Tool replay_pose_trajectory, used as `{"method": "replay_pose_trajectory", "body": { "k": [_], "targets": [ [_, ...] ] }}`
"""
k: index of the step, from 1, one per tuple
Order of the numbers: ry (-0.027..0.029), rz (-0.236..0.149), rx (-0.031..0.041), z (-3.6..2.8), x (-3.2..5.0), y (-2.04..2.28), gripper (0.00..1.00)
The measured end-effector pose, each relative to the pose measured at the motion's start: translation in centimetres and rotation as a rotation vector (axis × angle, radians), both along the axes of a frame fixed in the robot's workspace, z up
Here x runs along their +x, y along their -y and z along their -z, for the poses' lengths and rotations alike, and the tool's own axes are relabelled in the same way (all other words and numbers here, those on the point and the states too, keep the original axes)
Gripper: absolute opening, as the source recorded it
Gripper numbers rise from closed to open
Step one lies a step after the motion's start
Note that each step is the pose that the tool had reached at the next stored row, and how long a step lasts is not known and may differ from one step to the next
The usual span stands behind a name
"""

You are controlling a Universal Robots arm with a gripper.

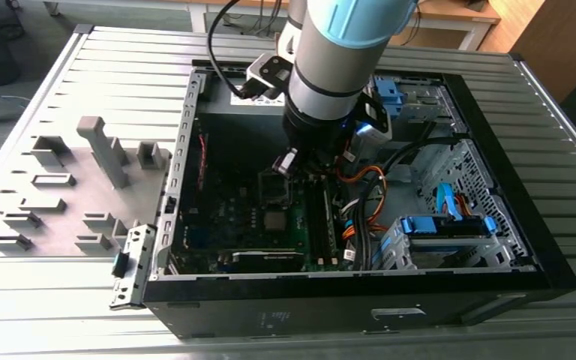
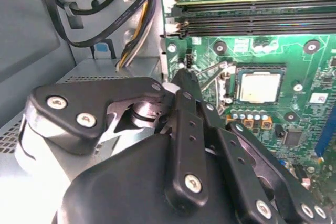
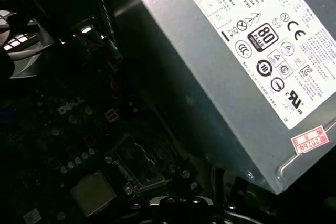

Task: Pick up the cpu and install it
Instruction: 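Close the cpu cover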

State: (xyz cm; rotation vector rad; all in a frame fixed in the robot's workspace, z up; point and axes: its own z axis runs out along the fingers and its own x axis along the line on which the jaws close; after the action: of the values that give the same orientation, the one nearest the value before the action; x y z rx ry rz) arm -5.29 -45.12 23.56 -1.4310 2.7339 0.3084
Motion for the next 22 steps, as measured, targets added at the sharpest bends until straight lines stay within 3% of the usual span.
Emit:
{"method": "replay_pose_trajectory", "body": {
  "k": [8, 22],
  "targets": [
    [0.0, 0.0, 0.0, -0.32, 0.0, 1.05, 0.11],
    [0.0, 0.0, -0.0003, -0.83, 0.0, 3.31, 0.11]
  ]
}}
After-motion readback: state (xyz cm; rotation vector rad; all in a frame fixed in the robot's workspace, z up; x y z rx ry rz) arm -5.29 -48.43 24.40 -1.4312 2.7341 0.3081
